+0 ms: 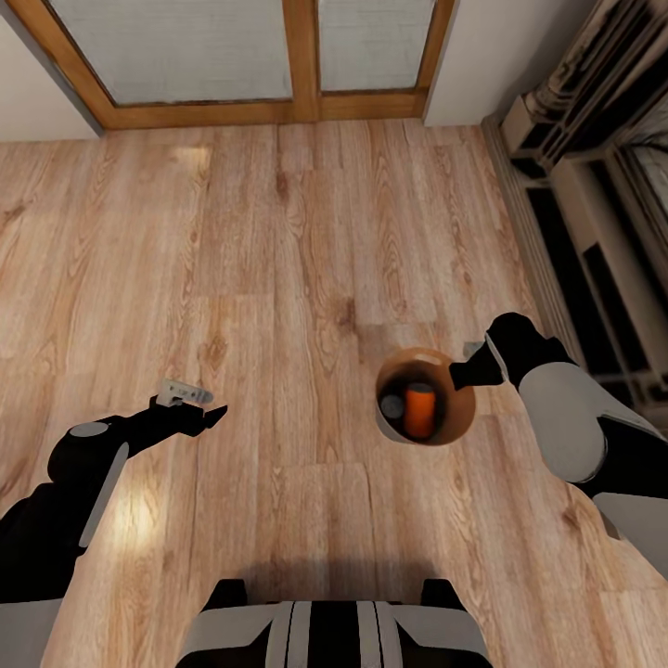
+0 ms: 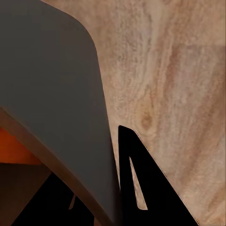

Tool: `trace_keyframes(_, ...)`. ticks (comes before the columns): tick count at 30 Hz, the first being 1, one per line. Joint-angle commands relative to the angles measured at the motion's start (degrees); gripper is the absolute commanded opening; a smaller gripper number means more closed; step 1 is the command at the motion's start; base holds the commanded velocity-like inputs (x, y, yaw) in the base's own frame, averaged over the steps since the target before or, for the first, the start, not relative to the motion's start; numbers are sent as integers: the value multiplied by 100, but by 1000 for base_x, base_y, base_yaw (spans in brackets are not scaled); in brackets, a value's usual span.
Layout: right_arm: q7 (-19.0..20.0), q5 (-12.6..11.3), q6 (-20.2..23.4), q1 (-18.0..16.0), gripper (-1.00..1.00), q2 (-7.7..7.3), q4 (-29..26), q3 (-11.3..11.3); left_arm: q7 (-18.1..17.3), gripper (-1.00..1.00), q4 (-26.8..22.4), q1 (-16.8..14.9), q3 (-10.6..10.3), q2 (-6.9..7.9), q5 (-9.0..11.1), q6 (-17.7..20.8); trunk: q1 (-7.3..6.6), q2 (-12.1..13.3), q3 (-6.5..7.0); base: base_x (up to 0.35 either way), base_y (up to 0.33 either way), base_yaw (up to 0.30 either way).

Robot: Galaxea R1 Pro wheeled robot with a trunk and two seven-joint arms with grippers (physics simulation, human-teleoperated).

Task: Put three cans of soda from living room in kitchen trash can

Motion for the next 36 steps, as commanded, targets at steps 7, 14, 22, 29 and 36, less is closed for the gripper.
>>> trace_keyframes(7,19,-82,22,12,-100,-28,3,-37,-2,100,-2,1,-4,0,6,33,131,-241,-107,0,0,0)
trace_keyframes(14,19,-85,22,29,-100,-36,3,-62,-1,100,-2,1,-9,0,6,94,285,-521,-233,0,0,0)
trace_keyframes(22,19,-81,22,39,-100,-35,6,-63,3,100,-2,1,-17,0,6,105,461,-842,-377,0,0,0)
trace_keyframes(29,19,-83,22,81,-100,-36,4,-63,-2,100,-2,1,-17,0,6,115,615,-1123,-502,0,0,0)
trace_keyframes(36,19,-85,22,91,-100,-36,3,-67,-4,100,-2,1,-24,0,13,122,768,-1404,-628,0,0,0)
